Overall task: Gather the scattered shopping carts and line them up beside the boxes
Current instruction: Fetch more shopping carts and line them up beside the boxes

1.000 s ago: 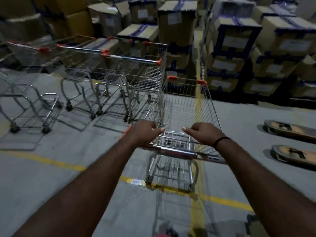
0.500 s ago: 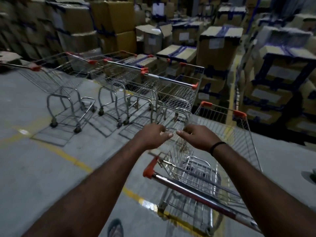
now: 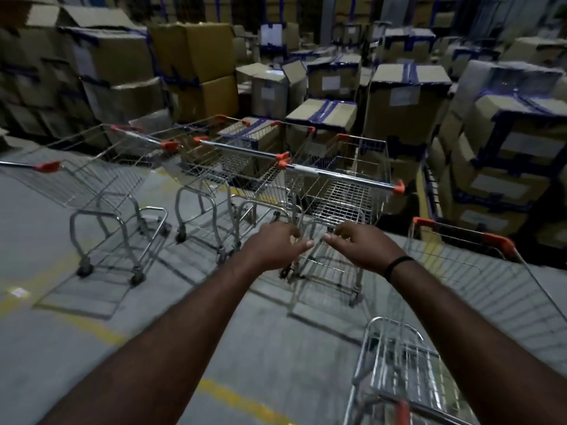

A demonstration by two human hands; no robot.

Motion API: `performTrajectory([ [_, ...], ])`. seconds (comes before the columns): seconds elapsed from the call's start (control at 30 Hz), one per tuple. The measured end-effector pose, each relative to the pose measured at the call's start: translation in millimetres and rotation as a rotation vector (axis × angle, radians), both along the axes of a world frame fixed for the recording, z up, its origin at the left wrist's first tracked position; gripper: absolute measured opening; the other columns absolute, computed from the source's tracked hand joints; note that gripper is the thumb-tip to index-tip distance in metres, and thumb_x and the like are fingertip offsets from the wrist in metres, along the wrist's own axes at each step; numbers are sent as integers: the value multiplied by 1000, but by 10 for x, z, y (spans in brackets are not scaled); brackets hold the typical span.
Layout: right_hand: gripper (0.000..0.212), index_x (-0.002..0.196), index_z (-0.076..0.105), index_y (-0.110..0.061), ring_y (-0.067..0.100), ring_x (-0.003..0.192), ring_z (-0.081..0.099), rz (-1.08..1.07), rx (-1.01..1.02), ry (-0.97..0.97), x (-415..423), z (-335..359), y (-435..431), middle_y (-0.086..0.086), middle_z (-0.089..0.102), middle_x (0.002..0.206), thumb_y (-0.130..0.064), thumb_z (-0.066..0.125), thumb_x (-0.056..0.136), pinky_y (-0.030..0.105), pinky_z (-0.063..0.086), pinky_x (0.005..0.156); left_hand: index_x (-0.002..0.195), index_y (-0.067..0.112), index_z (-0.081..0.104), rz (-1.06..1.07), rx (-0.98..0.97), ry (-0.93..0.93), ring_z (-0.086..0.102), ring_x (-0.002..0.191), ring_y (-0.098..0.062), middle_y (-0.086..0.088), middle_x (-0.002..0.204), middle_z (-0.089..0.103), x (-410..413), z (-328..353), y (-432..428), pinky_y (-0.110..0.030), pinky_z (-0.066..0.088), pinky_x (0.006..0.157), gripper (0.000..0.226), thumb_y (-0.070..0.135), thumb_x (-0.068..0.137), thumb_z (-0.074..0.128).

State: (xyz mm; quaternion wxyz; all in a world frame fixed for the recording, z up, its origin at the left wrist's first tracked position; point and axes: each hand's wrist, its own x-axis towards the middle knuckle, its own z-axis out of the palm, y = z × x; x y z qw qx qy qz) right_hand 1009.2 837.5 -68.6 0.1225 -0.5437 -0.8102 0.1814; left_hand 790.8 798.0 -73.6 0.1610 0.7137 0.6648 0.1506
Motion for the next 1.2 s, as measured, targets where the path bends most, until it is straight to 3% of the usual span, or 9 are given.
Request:
performTrajectory([
  [0.13,60,112,66,-32,17,96,65,-54,-20,0,-303,30,293,-5,71,106,-80,44,85,42,56,86,120,13,68,-45,-33,-49,65,109,-24,-10,123,69,-324,79,428,-44,53,95,53,59,95,56],
  [0.4,62,121,64,-23,21,105,64,-195,-19,11,-293,-20,1255,3,69,118,-74,46,90,42,54,89,104,23,71,-141,-30,-9,66,86,-14,2,98,73,-501,-19,1719,-41,57,82,61,76,84,48],
  [0.53,62,121,64,-25,21,107,63,-256,-17,26,-242,-170,1963,2,68,121,-75,46,89,42,53,90,112,21,71,-180,-29,39,66,102,-19,-1,116,71,-443,-101,2501,-38,52,89,56,69,91,51],
  [0.67,71,123,64,-25,22,108,63,-298,-29,39,-200,-327,2660,1,68,121,-81,42,85,43,52,91,120,20,67,-226,-66,67,64,104,-18,-3,122,69,-314,-157,3249,-39,52,88,56,67,93,52],
  [0.83,57,113,66,-26,24,108,62,-366,17,-32,-82,-468,3430,1,68,116,-74,47,88,46,47,95,129,14,63,-220,-84,116,61,116,-26,-12,130,64,-256,-257,4077,-45,50,100,57,60,95,55],
  [1.0,58,127,60,-30,28,122,54,-422,-84,-207,82,-874,3884,1,62,125,-72,45,90,60,29,109,142,17,50,-223,-149,215,45,136,-32,-13,146,50,-429,-660,4603,-47,38,110,64,61,95,53],
  [1.1,63,138,53,-30,28,130,48,-449,-100,-266,199,-1101,3976,5,59,133,-72,39,92,59,19,115,145,20,44,-242,-150,269,41,139,-29,-10,149,48,-529,-923,4797,-53,29,114,63,63,98,42],
  [1.2,62,124,61,-26,31,122,53,-465,-126,-303,177,-1057,4058,9,63,126,-73,34,94,54,26,111,137,22,51,-223,-167,329,46,136,-29,-7,143,55,-526,-1023,4946,-63,16,116,67,71,97,31],
])
